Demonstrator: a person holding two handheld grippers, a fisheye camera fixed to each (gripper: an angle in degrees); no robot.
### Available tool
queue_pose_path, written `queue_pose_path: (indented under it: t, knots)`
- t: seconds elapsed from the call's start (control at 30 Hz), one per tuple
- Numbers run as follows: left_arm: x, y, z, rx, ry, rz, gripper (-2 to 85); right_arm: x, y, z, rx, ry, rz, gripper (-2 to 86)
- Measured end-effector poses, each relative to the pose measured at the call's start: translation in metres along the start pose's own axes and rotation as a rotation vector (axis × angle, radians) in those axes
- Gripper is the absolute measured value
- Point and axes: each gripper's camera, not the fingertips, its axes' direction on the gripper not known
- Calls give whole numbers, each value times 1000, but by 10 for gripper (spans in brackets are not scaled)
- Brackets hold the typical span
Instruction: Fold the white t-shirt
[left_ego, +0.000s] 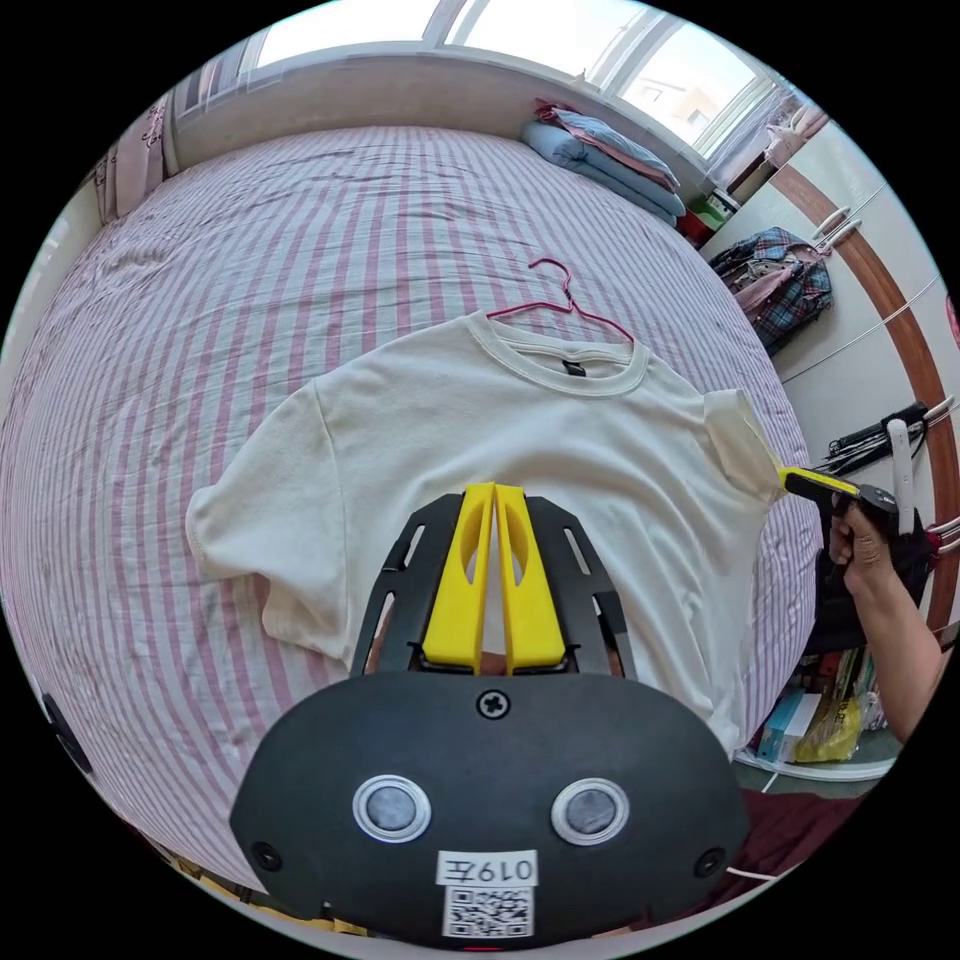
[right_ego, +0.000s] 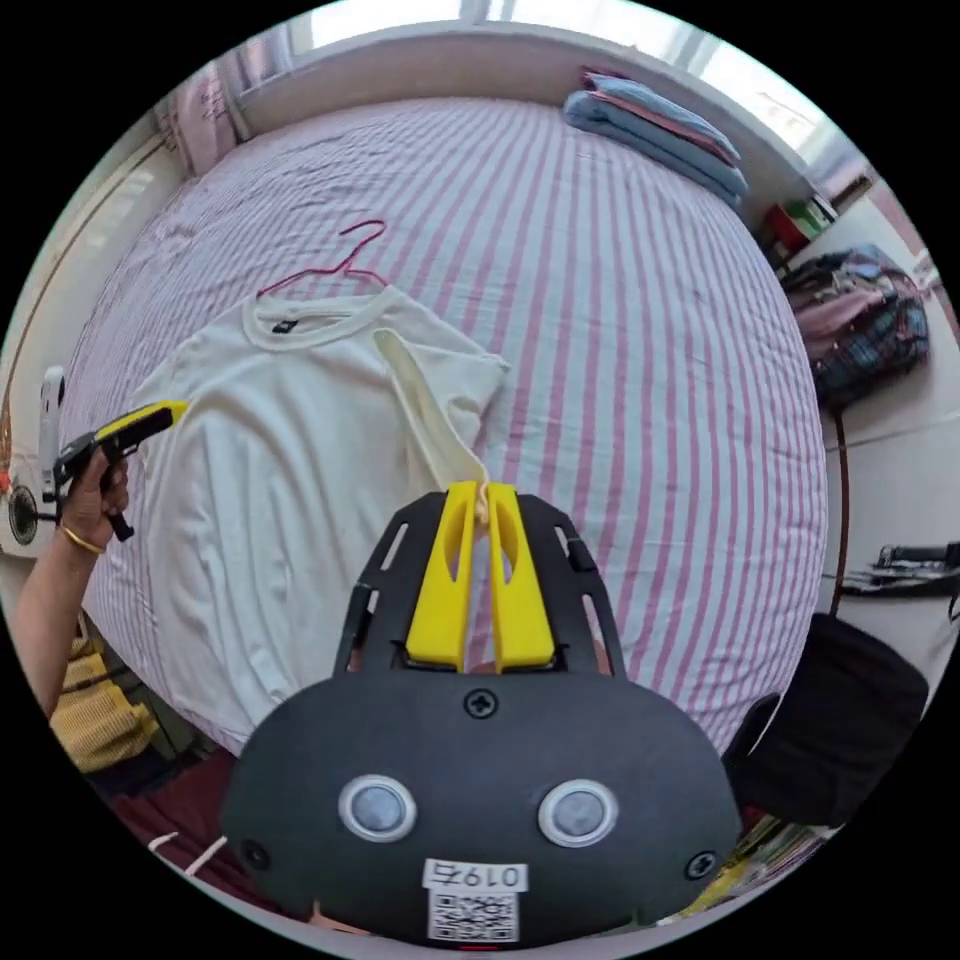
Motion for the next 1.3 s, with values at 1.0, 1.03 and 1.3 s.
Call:
queue_pose_path:
  t: [1.0,1.03,1.3]
  knots:
    - [-26,-10,-6,-11,-78,-38,8,-182,-104,132,-138,-146,-541,-7]
    - [-27,-11,-10,1,-84,-43,8,-180,-116,124,-143,-192,-570,-6]
    - [-43,-10,-33,121,-138,-144,8,-184,-240,85,128,-191,-590,65]
